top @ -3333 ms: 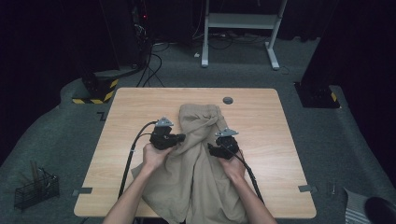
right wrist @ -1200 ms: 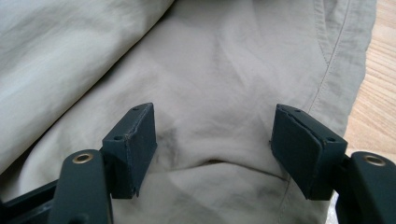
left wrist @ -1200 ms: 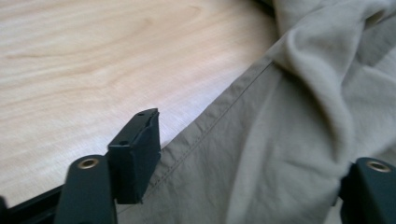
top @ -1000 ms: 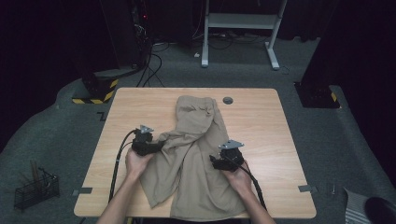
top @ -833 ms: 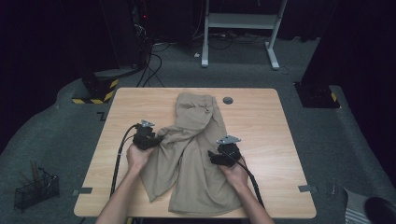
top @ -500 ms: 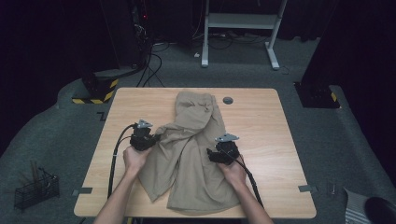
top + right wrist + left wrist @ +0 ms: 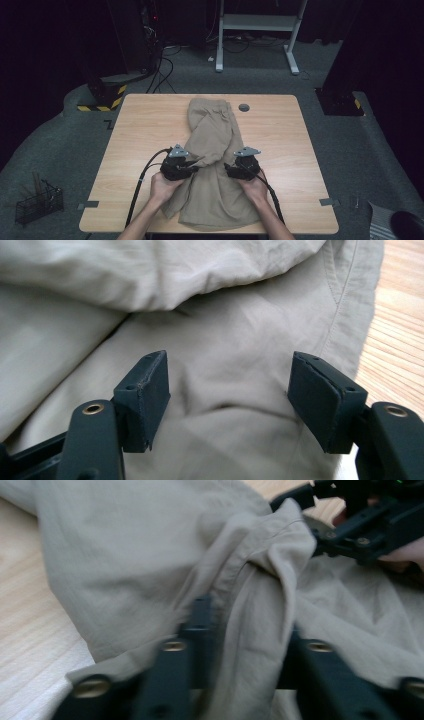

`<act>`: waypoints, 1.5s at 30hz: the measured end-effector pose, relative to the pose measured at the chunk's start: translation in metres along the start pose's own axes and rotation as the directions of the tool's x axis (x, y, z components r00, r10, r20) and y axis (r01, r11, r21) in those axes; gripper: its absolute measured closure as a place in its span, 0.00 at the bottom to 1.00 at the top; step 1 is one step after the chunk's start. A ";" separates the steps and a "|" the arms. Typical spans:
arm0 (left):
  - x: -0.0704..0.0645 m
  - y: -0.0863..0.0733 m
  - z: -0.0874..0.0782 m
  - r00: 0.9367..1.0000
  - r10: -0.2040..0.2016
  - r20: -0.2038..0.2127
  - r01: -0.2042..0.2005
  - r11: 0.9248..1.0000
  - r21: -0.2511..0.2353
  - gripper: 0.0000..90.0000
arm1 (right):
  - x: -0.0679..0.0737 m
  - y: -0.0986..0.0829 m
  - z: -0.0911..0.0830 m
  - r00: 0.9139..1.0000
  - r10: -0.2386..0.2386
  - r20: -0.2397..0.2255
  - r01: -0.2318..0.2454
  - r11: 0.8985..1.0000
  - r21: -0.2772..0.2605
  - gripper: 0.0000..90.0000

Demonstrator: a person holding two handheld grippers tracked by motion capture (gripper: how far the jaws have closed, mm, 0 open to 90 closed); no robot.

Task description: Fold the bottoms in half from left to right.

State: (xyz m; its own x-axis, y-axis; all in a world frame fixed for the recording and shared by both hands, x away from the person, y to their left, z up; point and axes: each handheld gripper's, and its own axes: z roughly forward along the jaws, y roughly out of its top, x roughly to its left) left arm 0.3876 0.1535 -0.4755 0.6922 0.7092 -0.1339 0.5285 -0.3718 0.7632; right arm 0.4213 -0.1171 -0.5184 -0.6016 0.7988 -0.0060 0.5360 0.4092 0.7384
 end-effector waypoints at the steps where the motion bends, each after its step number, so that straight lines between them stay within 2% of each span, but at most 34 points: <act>1: -0.001 0.000 -0.011 1.000 -0.001 -0.026 0.000 1.000 -0.026 0.61 | 0.001 -0.001 -0.009 1.000 -0.002 -0.020 0.002 1.000 -0.018 0.37; 2: -0.001 0.000 -0.011 1.000 -0.001 -0.026 0.000 1.000 -0.026 0.56 | 0.001 -0.001 -0.009 1.000 -0.002 -0.020 0.002 1.000 -0.018 0.37; 3: 0.000 0.000 -0.023 0.999 -0.011 -0.043 0.008 0.998 -0.059 0.52 | 0.003 -0.001 -0.018 0.999 -0.004 -0.051 0.002 0.999 -0.040 0.37; 5: 0.002 -0.001 -0.027 0.999 -0.016 -0.050 0.013 0.998 -0.066 0.46 | 0.005 -0.002 -0.021 0.998 -0.006 -0.068 0.003 0.999 -0.048 0.37; 8: 0.009 -0.007 -0.030 0.997 -0.050 -0.062 0.048 0.998 -0.042 0.41 | 0.013 -0.003 -0.020 0.992 -0.026 -0.124 0.020 0.999 -0.045 0.37; 9: 0.011 -0.010 -0.028 0.996 -0.062 -0.064 0.060 0.998 -0.033 0.39 | 0.020 -0.005 -0.016 0.988 -0.037 -0.148 0.031 0.999 -0.043 0.37; 12: 0.014 -0.021 -0.023 0.995 -0.077 -0.071 0.077 0.997 -0.003 0.38 | 0.027 -0.005 -0.012 0.984 -0.045 -0.173 0.039 0.999 -0.033 0.37; 13: 0.014 -0.027 -0.016 0.994 -0.059 -0.093 0.061 0.998 0.023 0.41 | 0.034 -0.005 -0.006 0.982 -0.068 -0.175 0.066 0.998 -0.016 0.37; 14: 0.014 -0.027 -0.016 0.994 -0.059 -0.093 0.061 0.998 0.023 0.45 | 0.034 -0.005 -0.006 0.982 -0.068 -0.175 0.066 0.998 -0.016 0.37; 15: 0.016 -0.029 -0.012 0.993 -0.048 -0.111 0.052 0.998 0.035 0.45 | 0.037 -0.005 -0.002 0.983 -0.084 -0.164 0.085 0.996 -0.001 0.37; 17: 0.022 -0.031 -0.002 0.989 -0.051 -0.137 0.061 0.996 0.064 0.53 | 0.042 -0.004 0.004 0.985 -0.120 -0.121 0.122 0.993 0.006 0.38; 18: 0.027 -0.031 0.002 0.988 -0.054 -0.145 0.063 0.996 0.062 0.57 | 0.044 -0.002 0.006 0.986 -0.124 -0.113 0.125 0.992 0.008 0.38; 19: 0.032 -0.029 0.004 0.987 -0.058 -0.147 0.066 0.996 0.053 0.63 | 0.045 0.000 0.009 0.987 -0.120 -0.108 0.122 0.993 0.007 0.38; 20: 0.041 -0.023 0.008 0.986 -0.061 -0.157 0.070 0.996 0.052 0.74 | 0.044 0.006 0.016 0.989 -0.113 -0.095 0.115 0.993 0.006 0.38; 22: 0.045 -0.019 0.010 0.985 -0.067 -0.161 0.075 0.996 0.046 0.84 | 0.043 0.010 0.020 0.991 -0.103 -0.086 0.105 0.994 0.010 0.38; 23: 0.050 -0.014 0.010 0.983 -0.059 -0.173 0.068 0.997 0.048 0.84 | 0.043 0.014 0.024 0.992 -0.097 -0.079 0.098 0.995 0.007 0.38; 26: 0.062 -0.001 0.008 0.977 -0.085 -0.198 0.092 0.995 0.027 0.91 | 0.041 0.026 0.037 0.996 -0.071 -0.051 0.072 0.997 0.011 0.38; 28: 0.064 0.006 0.001 0.975 -0.099 -0.198 0.102 0.995 0.001 0.93 | 0.041 0.033 0.045 0.998 -0.058 -0.034 0.059 0.998 0.012 0.38; 30: 0.058 0.012 -0.009 0.979 -0.102 -0.179 0.099 0.995 -0.029 0.94 | 0.041 0.037 0.050 0.999 -0.043 -0.018 0.043 0.999 0.014 0.38; 33: 0.033 0.015 -0.017 0.989 -0.054 -0.135 0.047 0.997 -0.055 0.95 | 0.041 0.041 0.054 0.999 -0.038 -0.017 0.038 0.999 0.015 0.38; 34: 0.023 0.014 -0.017 0.993 -0.033 -0.116 0.027 0.998 -0.049 0.95 | 0.040 0.041 0.054 0.999 -0.035 -0.023 0.036 0.999 0.015 0.38; 35: 0.014 0.013 -0.014 0.995 -0.015 -0.100 0.011 0.999 -0.037 0.94 | 0.038 0.040 0.052 0.998 -0.029 -0.053 0.030 1.000 0.010 0.38; 36: 0.006 0.012 -0.010 0.996 0.004 -0.084 -0.006 1.000 -0.025 0.94 | 0.038 0.040 0.052 0.998 -0.029 -0.053 0.030 1.000 0.010 0.38; 38: -0.009 0.007 0.004 0.999 0.031 -0.041 -0.030 0.999 0.020 0.93 | 0.030 0.032 0.041 0.997 0.022 -0.077 -0.023 1.000 -0.019 0.39; 40: -0.012 0.006 0.008 0.999 0.038 -0.030 -0.037 0.999 0.038 0.89 | 0.029 0.028 0.035 0.997 0.021 -0.074 -0.023 0.999 -0.029 0.39; 42: -0.016 0.003 0.011 0.998 0.046 -0.030 -0.044 0.998 0.047 0.85 | 0.027 0.020 0.024 0.998 -0.021 -0.053 0.019 0.999 -0.029 0.39; 43: -0.018 0.002 0.006 0.998 0.042 -0.042 -0.041 0.999 0.021 0.73 | 0.027 0.013 0.014 0.998 -0.064 -0.023 0.064 0.998 -0.024 0.39; 44: -0.018 0.002 0.006 0.998 0.042 -0.042 -0.041 0.999 0.021 0.68 | 0.026 0.009 0.009 0.997 -0.080 -0.016 0.080 0.997 -0.020 0.39; 45: -0.018 0.001 -0.004 0.998 0.038 -0.059 -0.039 0.999 -0.019 0.63 | 0.026 0.006 0.006 0.996 -0.093 -0.012 0.093 0.996 -0.017 0.39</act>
State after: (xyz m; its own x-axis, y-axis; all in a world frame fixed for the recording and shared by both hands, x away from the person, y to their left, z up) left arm 0.3734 0.1431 -0.4701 0.6817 0.7285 -0.0672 0.4915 -0.3880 0.7797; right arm 0.4126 -0.0914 -0.5177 -0.6558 0.7520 -0.0663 0.4676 0.4736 0.7464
